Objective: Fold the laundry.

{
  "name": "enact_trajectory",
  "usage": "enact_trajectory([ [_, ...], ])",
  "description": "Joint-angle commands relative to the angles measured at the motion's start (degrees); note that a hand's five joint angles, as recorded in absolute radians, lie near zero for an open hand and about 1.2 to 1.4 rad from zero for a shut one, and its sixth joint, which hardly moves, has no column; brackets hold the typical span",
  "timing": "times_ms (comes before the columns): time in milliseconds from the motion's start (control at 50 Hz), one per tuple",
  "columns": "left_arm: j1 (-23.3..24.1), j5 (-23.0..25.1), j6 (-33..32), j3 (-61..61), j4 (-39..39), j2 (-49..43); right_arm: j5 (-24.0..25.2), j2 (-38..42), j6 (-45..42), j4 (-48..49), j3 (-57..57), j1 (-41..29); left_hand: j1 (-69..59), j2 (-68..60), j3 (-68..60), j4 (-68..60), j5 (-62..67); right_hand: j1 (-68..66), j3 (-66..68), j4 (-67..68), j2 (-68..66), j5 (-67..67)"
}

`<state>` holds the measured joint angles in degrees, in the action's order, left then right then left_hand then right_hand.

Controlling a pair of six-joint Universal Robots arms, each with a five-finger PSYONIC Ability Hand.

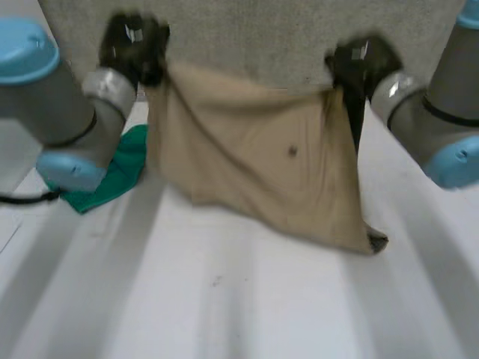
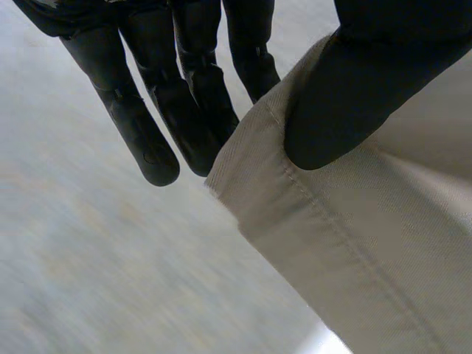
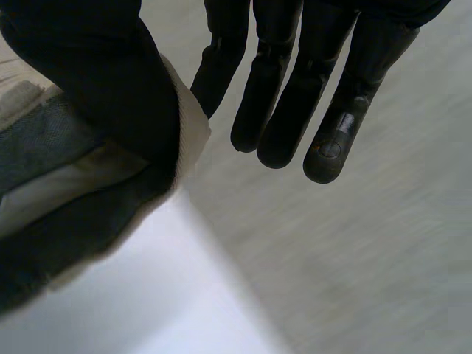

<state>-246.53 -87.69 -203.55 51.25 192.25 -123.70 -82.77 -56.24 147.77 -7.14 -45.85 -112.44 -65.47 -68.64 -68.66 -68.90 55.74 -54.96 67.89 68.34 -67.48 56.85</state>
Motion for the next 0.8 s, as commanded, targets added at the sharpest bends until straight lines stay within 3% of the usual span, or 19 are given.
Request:
enact_trajectory([
  [20,1.66,-7.85,0.26,-19.61,11.21,-2.07,-1.43,-0.28,2.69,33.01,6.30,-0.14,-14.53,-11.36,-11.34,-11.10,14.26,-25.04,12.11,11.66,-12.52,13.15],
  [80,3.42,-8.03,0.44,-18.83,11.74,-0.93,-0.91,-1.33,3.57,39.03,6.21,-0.14,-14.53,-11.36,-11.34,-11.10,14.26,-25.04,12.11,11.66,-12.52,13.15],
  [160,4.83,-8.29,0.52,-11.72,11.74,2.14,-0.12,-2.82,4.98,38.87,6.30,-0.14,-14.53,-11.36,-11.34,-11.10,14.26,-25.04,12.11,11.66,-12.52,13.15],
  [300,3.60,-8.55,0.61,7.85,11.83,10.75,8.40,-2.48,6.91,26.32,4.46,0.73,-14.53,-11.36,-11.34,-11.10,14.26,-25.04,12.11,11.66,-12.52,13.15],
  [420,3.86,-8.20,0.61,22.64,10.25,12.87,19.81,-1.07,5.25,12.88,-2.65,4.68,-14.53,-11.36,-11.34,-11.10,14.26,-25.04,12.11,11.66,-12.52,13.15],
  [460,4.56,-8.03,0.70,28.34,8.85,12.87,21.24,-0.28,4.11,10.14,-4.68,5.65,-14.53,-11.36,-11.34,-11.10,14.26,-25.04,12.11,11.66,-12.52,13.15],
  [540,5.62,-7.94,0.53,35.92,7.35,12.08,24.67,1.04,-2.65,4.60,-11.62,7.59,-14.53,-11.36,-11.34,-11.10,14.26,-25.04,12.11,11.66,-12.52,13.15],
  [640,5.45,-7.68,0.52,41.82,7.17,11.73,26.25,1.39,-21.24,-1.02,-22.33,9.87,-14.53,-11.36,-11.34,-11.10,14.26,-25.04,12.11,11.66,-12.52,13.15],
  [700,5.01,-7.68,0.52,42.96,7.17,11.73,26.69,1.22,-27.43,-2.35,-25.51,10.23,-14.53,-11.36,-11.34,-11.10,14.26,-25.04,12.11,11.66,-12.52,13.15],
  [720,4.92,-7.68,0.52,43.05,7.17,11.82,26.17,1.22,-28.58,-2.09,-27.08,10.31,-14.53,-11.36,-11.34,-11.10,14.26,-2.95,-9.98,-10.43,9.57,-8.94],
  [800,3.52,-7.68,0.44,42.88,7.17,12.87,25.99,-0.01,-23.95,-1.65,-28.85,10.32,-14.53,-11.36,-11.34,-11.10,14.26,26.83,-39.76,-40.21,39.36,-38.72],
])
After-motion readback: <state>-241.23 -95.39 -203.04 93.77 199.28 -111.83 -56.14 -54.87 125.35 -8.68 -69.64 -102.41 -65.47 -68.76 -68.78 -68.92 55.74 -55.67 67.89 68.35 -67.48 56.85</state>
